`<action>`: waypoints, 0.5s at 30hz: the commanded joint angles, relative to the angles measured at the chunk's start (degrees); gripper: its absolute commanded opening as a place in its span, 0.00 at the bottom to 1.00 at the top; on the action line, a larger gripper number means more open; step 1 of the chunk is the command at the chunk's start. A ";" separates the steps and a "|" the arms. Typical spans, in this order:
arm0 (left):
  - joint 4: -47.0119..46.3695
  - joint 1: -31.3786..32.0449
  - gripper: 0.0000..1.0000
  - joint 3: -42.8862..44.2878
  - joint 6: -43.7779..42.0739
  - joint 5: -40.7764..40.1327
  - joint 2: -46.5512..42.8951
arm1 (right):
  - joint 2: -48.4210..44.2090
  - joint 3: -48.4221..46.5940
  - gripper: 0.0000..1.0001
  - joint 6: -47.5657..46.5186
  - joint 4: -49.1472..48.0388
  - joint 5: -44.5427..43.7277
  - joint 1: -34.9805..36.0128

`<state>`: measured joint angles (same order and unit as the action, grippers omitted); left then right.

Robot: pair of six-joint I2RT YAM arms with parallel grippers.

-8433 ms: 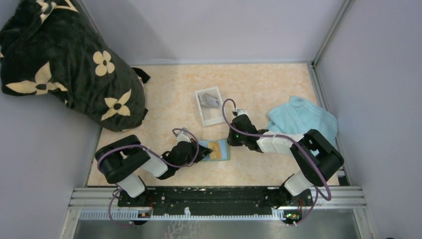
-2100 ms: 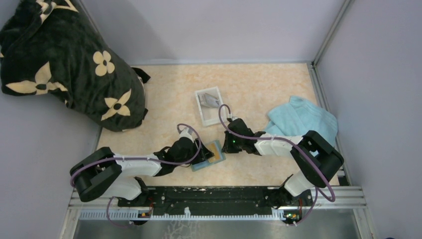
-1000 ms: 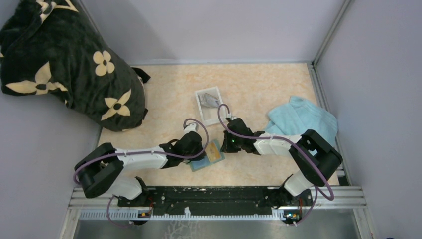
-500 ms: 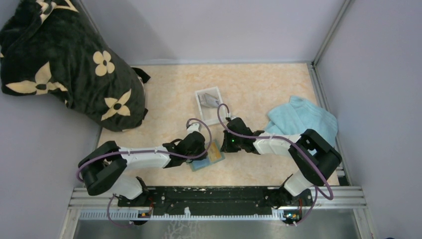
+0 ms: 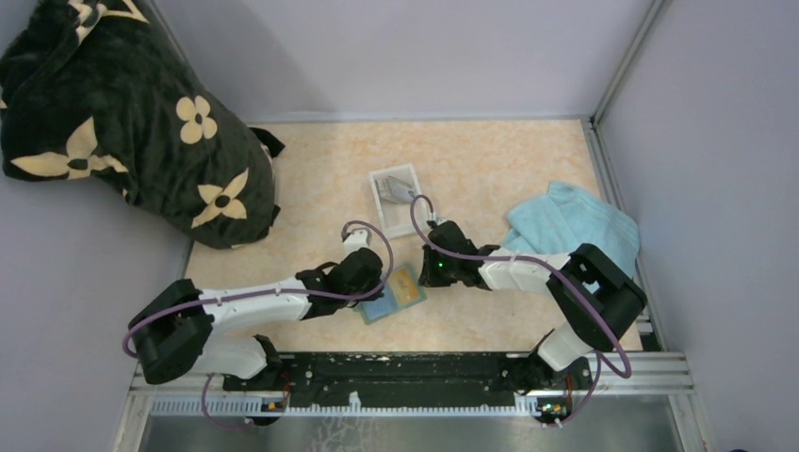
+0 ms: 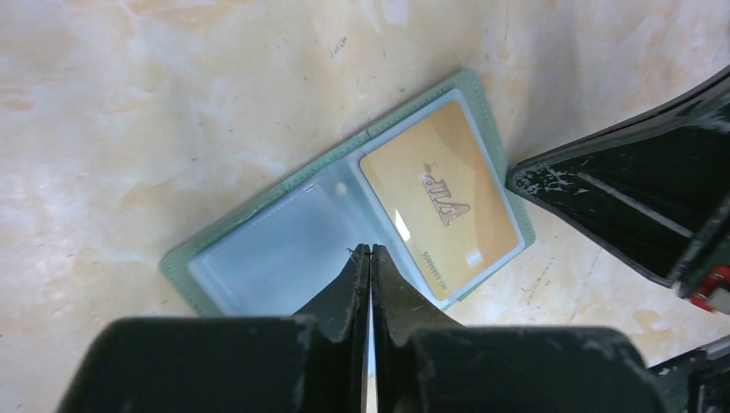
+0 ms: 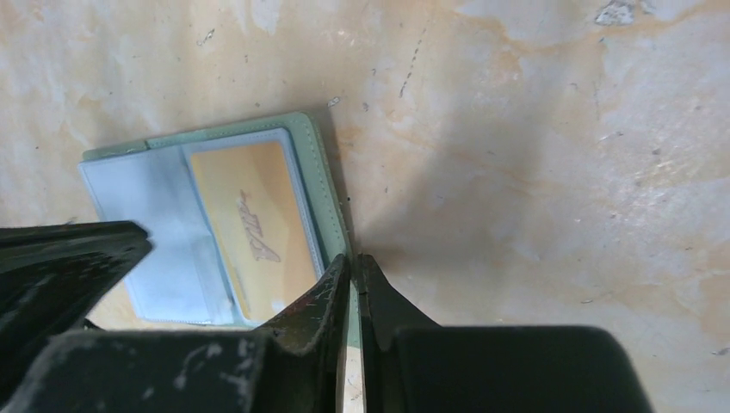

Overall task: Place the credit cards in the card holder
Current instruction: Insert the credit card into the card holder.

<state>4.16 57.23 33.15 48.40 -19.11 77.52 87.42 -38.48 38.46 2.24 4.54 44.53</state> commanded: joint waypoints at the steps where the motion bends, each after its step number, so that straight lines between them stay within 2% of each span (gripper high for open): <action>1: 6.77 0.25 0.09 0.86 2.36 -5.60 -6.51 | -0.50 -2.83 0.12 -2.92 4.20 -3.94 0.55; 6: 12.85 0.25 0.15 0.95 6.30 -7.44 -13.18 | -2.41 -5.63 0.23 -5.30 7.05 -5.83 0.61; 10: 15.61 0.25 0.26 -0.85 8.91 -7.14 -19.06 | -3.61 -10.13 0.28 -8.54 10.94 -7.76 0.76; 12: 16.62 0.25 0.34 -1.44 9.10 -7.08 -22.28 | -4.32 -12.94 0.30 -10.72 13.12 -9.72 0.99; 15: 17.20 0.25 0.56 -1.59 7.41 -8.20 -27.11 | -5.12 -17.53 0.39 -14.98 15.58 -13.31 1.08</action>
<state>18.20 57.23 32.16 55.88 -25.32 55.55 86.04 -48.53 30.06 14.90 -3.05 44.73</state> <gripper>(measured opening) 0.451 0.344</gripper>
